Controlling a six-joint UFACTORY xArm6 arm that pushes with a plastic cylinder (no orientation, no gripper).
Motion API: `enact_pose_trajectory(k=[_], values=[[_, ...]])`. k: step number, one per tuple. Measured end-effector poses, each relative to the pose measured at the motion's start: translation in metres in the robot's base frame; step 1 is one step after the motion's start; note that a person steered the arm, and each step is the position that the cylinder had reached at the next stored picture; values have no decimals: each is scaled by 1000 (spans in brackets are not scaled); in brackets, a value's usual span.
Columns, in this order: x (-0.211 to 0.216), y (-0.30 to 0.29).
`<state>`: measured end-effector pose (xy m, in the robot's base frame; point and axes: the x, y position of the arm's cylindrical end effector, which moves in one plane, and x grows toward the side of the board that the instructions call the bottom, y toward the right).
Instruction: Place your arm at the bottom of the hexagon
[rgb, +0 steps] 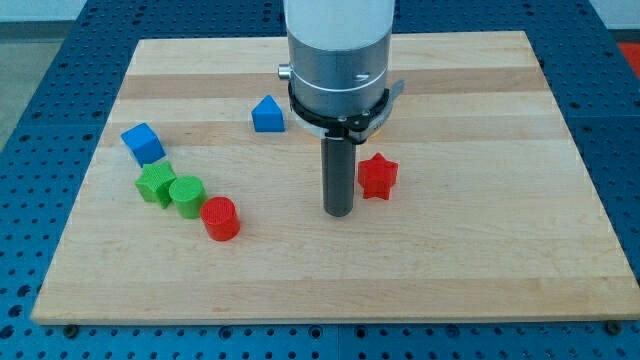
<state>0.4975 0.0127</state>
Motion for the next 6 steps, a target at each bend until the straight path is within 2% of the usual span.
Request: enact_pose_trajectory(k=[1, 2, 4, 5, 6], values=[[-21, 41], [-21, 41], [-22, -49], [-23, -54], [-42, -64]])
